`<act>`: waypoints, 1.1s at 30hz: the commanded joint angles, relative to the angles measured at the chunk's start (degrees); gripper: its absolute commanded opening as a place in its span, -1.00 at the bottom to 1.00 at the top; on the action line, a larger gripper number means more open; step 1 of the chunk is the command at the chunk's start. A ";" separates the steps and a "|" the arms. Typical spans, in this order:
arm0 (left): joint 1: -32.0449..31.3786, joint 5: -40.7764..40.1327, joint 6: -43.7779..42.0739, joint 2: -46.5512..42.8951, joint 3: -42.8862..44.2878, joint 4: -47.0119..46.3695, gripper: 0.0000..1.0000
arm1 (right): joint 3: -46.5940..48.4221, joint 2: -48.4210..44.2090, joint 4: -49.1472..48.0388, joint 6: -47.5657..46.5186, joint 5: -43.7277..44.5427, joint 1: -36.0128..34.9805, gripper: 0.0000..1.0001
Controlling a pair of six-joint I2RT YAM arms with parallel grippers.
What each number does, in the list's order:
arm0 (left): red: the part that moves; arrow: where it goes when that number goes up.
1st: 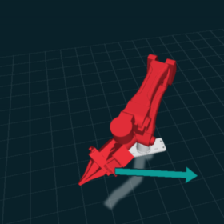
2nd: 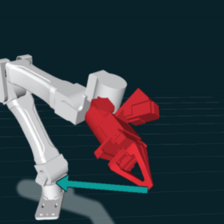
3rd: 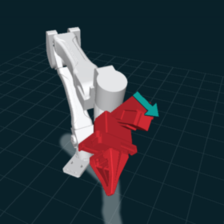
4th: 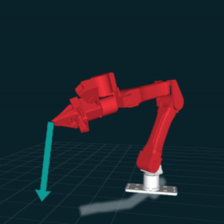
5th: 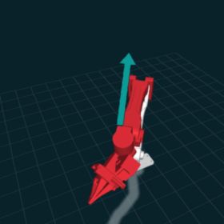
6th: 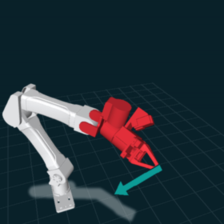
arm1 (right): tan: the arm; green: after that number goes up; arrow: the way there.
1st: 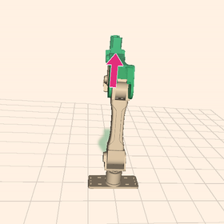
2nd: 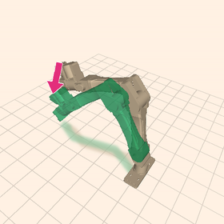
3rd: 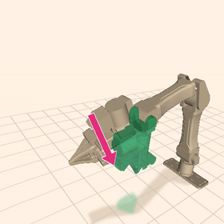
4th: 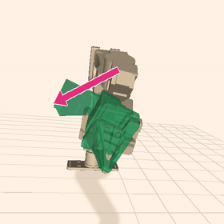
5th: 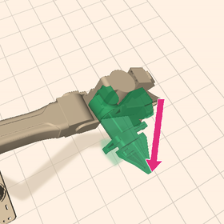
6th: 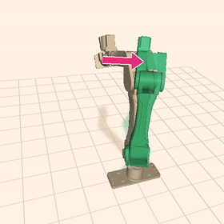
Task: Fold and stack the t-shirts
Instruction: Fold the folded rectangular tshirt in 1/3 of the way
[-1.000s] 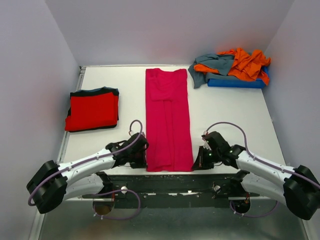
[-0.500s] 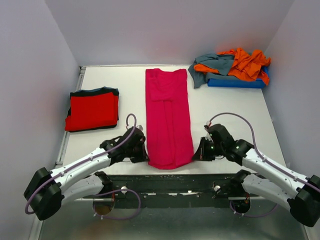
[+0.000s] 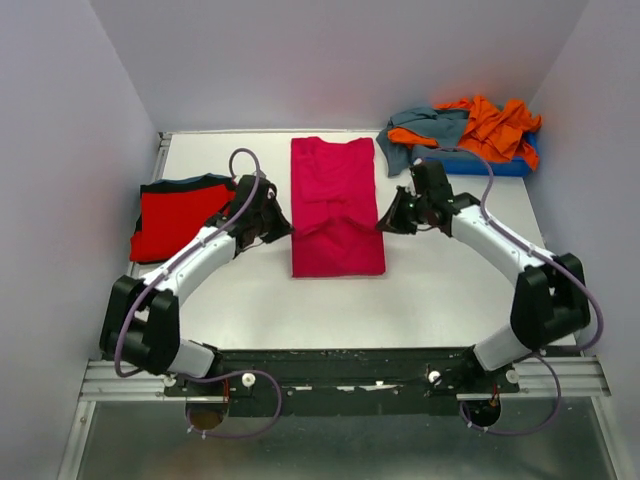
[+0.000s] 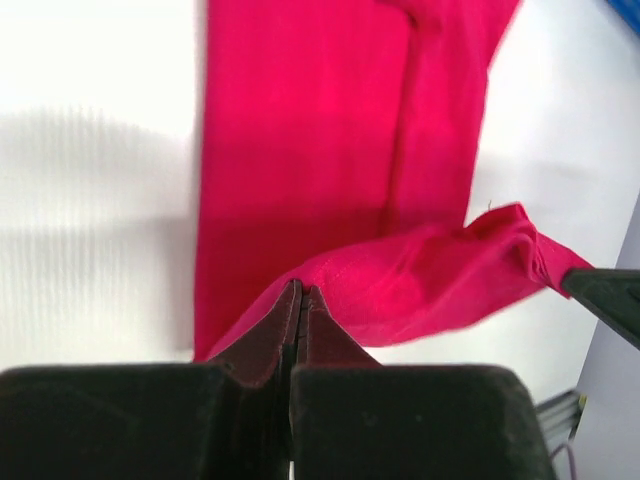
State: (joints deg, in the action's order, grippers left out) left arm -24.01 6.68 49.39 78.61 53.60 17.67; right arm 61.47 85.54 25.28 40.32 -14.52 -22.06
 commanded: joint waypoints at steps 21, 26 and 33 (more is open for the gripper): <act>8.54 2.64 -3.77 29.22 23.38 -7.30 -1.00 | 30.89 30.29 3.64 -2.79 -1.65 6.33 -0.99; 8.98 2.30 -4.65 33.36 27.68 -5.73 -0.24 | 37.65 36.97 4.94 -3.40 -3.15 6.68 -0.21; 8.98 -1.57 -8.86 29.78 26.65 -3.00 0.64 | 28.65 28.05 2.33 -4.19 1.78 6.68 0.33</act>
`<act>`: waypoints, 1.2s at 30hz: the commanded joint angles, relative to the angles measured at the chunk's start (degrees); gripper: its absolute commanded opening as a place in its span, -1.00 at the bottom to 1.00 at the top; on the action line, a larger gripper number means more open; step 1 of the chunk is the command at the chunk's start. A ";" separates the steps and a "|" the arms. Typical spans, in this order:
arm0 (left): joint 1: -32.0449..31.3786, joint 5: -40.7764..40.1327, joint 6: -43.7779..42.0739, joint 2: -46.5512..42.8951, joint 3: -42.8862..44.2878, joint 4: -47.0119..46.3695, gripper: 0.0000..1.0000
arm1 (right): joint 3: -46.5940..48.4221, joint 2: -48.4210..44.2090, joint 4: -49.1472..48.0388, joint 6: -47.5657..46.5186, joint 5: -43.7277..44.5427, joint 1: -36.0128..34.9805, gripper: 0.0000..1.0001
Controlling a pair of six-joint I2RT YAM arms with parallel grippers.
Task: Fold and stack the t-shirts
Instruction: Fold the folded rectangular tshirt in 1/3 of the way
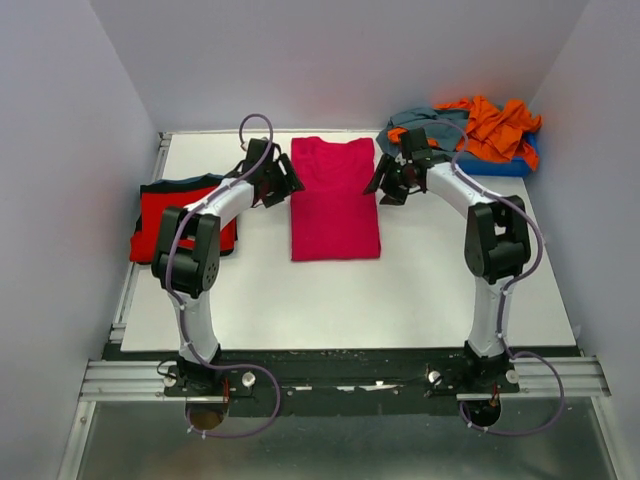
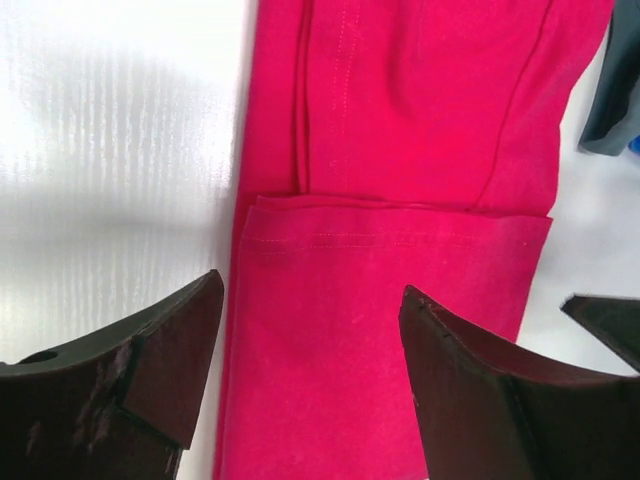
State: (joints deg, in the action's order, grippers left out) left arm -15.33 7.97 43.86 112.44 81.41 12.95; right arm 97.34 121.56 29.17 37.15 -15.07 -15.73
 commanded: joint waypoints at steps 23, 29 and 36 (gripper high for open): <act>-5.50 -1.29 -1.93 -20.33 -31.92 -4.34 0.19 | -44.96 -22.68 -19.23 -3.13 -6.81 -1.68 -0.07; -5.50 -0.67 -2.02 -21.21 -32.63 -3.99 0.18 | -45.40 -24.00 -19.15 -3.22 -6.29 -1.76 -0.07; -5.50 0.29 -1.93 -20.60 -32.19 -3.37 0.17 | -45.40 -21.98 -19.94 -3.48 -8.39 -2.20 -0.08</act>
State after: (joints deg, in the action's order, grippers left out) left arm -20.51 6.79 41.82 92.79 49.39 9.50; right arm 52.42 98.00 10.70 34.46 -20.99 -17.30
